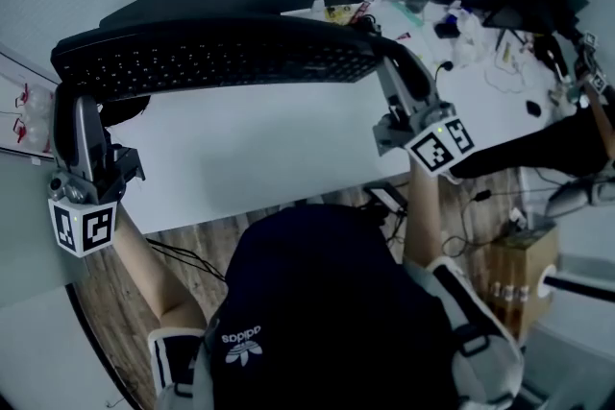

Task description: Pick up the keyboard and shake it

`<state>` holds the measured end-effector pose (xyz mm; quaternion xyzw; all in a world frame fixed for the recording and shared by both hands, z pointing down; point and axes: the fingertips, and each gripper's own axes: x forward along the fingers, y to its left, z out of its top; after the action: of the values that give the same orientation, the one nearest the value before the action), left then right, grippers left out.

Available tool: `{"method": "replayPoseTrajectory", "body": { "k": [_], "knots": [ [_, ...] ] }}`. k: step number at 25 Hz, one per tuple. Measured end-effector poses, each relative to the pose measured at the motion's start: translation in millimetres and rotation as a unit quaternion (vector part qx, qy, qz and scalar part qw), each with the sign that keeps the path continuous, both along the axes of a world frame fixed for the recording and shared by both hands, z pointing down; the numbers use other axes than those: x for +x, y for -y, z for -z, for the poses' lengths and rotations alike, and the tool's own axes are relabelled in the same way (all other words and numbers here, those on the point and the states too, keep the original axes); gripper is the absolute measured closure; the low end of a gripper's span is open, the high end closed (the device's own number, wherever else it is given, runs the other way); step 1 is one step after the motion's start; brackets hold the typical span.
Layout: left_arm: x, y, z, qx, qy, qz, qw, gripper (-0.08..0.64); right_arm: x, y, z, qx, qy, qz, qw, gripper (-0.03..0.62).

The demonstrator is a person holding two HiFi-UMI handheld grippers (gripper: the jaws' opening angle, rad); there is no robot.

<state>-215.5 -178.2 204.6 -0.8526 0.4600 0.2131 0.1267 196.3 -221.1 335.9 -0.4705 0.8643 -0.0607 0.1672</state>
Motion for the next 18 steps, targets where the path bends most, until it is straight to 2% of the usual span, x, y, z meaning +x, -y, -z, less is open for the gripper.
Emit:
{"method": "replayPoseTrajectory", "body": {
  "k": [18],
  "knots": [
    [14,-24,7,0.011,0.0,-0.003,0.9999,0.37,15,-16,1,0.0,0.013,0.001,1.0,0.431]
  ]
}}
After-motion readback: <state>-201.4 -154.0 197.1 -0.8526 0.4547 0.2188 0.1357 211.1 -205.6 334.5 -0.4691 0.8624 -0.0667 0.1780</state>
